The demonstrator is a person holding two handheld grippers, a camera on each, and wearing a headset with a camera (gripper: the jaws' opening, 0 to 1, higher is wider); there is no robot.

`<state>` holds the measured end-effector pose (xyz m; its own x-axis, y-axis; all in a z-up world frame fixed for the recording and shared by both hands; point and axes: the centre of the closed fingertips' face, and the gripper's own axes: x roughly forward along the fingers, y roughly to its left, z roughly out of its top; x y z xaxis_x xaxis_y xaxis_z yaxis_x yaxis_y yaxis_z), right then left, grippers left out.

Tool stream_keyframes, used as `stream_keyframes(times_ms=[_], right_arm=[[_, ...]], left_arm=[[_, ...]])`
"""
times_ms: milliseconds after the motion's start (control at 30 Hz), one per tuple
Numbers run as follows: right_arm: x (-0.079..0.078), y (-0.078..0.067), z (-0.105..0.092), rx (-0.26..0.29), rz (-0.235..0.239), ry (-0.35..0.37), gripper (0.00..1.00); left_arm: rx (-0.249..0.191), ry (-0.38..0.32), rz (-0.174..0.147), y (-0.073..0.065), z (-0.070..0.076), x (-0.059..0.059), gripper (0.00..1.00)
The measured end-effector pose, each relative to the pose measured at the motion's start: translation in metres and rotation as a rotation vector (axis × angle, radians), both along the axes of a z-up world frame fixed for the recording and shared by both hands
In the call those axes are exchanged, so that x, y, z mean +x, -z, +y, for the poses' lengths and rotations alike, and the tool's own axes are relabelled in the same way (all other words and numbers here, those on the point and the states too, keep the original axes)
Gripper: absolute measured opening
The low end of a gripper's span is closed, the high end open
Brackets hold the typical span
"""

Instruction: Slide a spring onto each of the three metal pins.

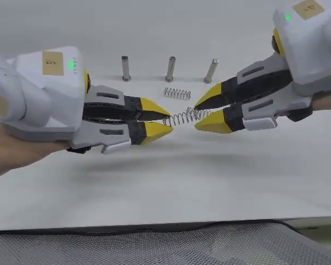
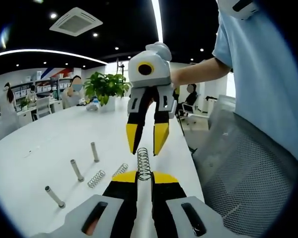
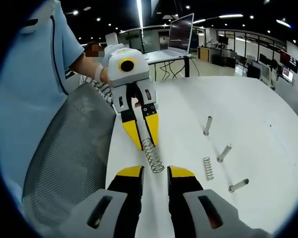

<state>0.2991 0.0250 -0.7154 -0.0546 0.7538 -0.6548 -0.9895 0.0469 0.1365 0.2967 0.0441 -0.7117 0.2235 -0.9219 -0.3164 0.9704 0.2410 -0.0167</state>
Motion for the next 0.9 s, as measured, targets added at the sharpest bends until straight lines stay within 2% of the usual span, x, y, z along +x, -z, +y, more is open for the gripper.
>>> stream_keyframes(times_ms=[300,633,900], right_arm=[[0.000,0.002,0.000,-0.003,0.002,-0.010,0.09],[0.000,0.002,-0.001,-0.015,-0.006,-0.024,0.09],[0.001,-0.009,0.003,-0.031,-0.048,-0.048,0.09]], left_arm=[[0.000,0.004,0.003,0.000,0.000,-0.002,0.02],[0.003,0.010,0.011,0.002,-0.002,-0.003,0.02],[0.002,0.004,0.016,0.004,-0.002,-0.003,0.02]])
